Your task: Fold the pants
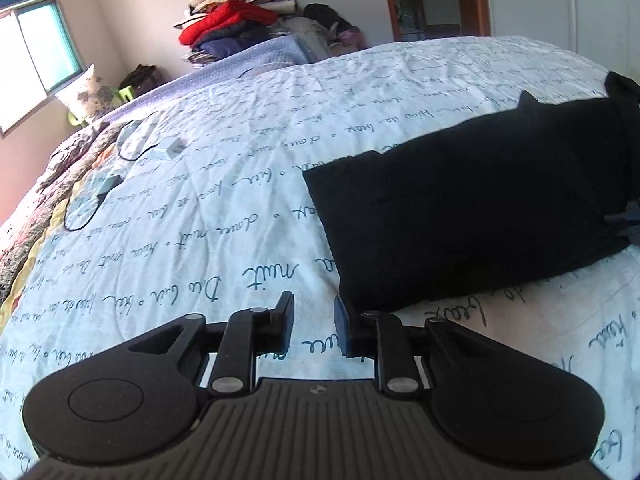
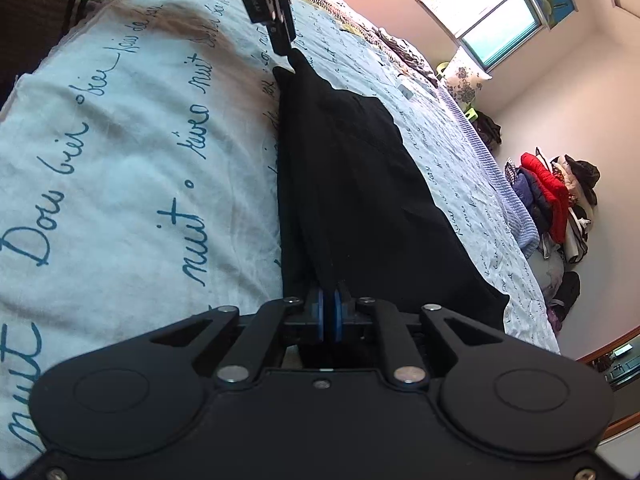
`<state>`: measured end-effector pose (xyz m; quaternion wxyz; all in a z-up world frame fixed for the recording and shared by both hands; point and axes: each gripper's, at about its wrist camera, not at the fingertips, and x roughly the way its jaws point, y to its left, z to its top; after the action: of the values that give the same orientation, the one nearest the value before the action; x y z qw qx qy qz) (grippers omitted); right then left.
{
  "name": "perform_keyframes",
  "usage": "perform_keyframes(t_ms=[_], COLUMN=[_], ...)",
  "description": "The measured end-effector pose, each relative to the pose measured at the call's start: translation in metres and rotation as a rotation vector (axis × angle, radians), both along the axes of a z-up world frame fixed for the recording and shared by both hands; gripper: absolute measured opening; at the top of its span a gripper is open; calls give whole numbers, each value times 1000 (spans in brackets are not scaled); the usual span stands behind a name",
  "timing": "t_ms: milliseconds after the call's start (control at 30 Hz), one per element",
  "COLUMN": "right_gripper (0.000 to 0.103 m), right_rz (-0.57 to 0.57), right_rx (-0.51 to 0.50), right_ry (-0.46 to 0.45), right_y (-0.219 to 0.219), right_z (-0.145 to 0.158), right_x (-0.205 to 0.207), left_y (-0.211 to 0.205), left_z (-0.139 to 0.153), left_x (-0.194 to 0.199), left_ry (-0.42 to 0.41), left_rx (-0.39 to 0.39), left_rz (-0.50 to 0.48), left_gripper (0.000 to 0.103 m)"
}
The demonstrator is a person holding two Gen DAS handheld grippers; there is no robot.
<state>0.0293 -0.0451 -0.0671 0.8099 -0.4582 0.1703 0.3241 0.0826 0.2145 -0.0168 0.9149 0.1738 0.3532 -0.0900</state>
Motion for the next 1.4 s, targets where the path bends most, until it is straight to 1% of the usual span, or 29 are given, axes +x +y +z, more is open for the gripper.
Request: perform_keyframes(t_ms=[33,100,167,200,233,267,333,400,433,500,600,667,700,733,800,833,867,900,933,967,1000,1033,1100,1167,1200,1233,1267,1333,1400], right_gripper=[10,10,11,22,39,40,40,38,37,38,42,42,42,43,43,43,45,51,54,54,58,58,58,56,56,44,36,7,6], right_rz=[2,12,-9,-32,-52,-80,-149,-221,-255,-362,-560,-612,-601,-567,-434,-348,-255,-165,-94,-47,-21,-3,33,77,94,101,106,111,93], right_rx=[-14,-41,-31,-18,-14,-4,46,161,207,285,341,420,429,396,271,214,169,124,71,21,-16,-52,-123,-180,-211,-231,-245,-276,-286], right_ry=[-31,-84,-44,16,83,135,268,388,414,372,247,251,241,205,148,154,174,206,240,275,338,410,474,562,573,601,629,603,561], right_y=[2,1,-9,-18,-28,-41,-75,-113,-129,-161,-199,-216,-218,-215,-204,-200,-198,-197,-195,-191,-187,-183,-174,-165,-160,-156,-153,-149,-149], right_z=[-3,-3,7,13,19,24,36,53,60,73,78,76,73,70,66,68,68,68,68,69,70,69,65,60,57,54,54,58,63], right_x=[-6,-17,-25,-28,-30,-34,-42,-47,-48,-46,-18,4,14,21,35,45,52,59,69,80,93,106,123,129,131,134,134,126,112], left_y=[-7,-31,-61,-78,-95,-111,-148,-184,-202,-234,-268,-282,-285,-286,-284,-282,-281,-281,-280,-280,-280,-280,-281,-283,-283,-284,-283,-282,-279], left_z=[9,24,33,35,36,36,31,23,17,4,-18,-30,-34,-37,-40,-40,-39,-38,-37,-36,-36,-35,-37,-40,-42,-43,-44,-44,-41], left_x=[-2,-9,-13,-14,-15,-16,-24,-30,-31,-29,-19,-9,-5,0,8,10,12,12,12,11,9,7,-1,-9,-12,-15,-16,-16,-19], left_ry=[-18,-63,-83,-79,-69,-59,-49,-53,-53,-23,51,109,132,151,190,206,213,216,216,210,204,192,152,111,93,82,79,75,64], left_rx=[-12,-17,-32,-50,-72,-95,-112,-97,-82,-63,-80,-91,-106,-124,-177,-197,-206,-210,-209,-200,-196,-196,-178,-145,-133,-123,-119,-126,-140], left_rz=[-8,-54,-116,-156,-204,-258,-377,-501,-553,-635,-704,-703,-693,-678,-645,-631,-623,-624,-628,-628,-635,-643,-658,-674,-681,-683,-681,-672,-674], left_gripper=[31,37,53,57,65,69,71,73,76,76,74,64,62,60,56,50,42,37,26,11,7,4,3,3,3,3,3,3,3])
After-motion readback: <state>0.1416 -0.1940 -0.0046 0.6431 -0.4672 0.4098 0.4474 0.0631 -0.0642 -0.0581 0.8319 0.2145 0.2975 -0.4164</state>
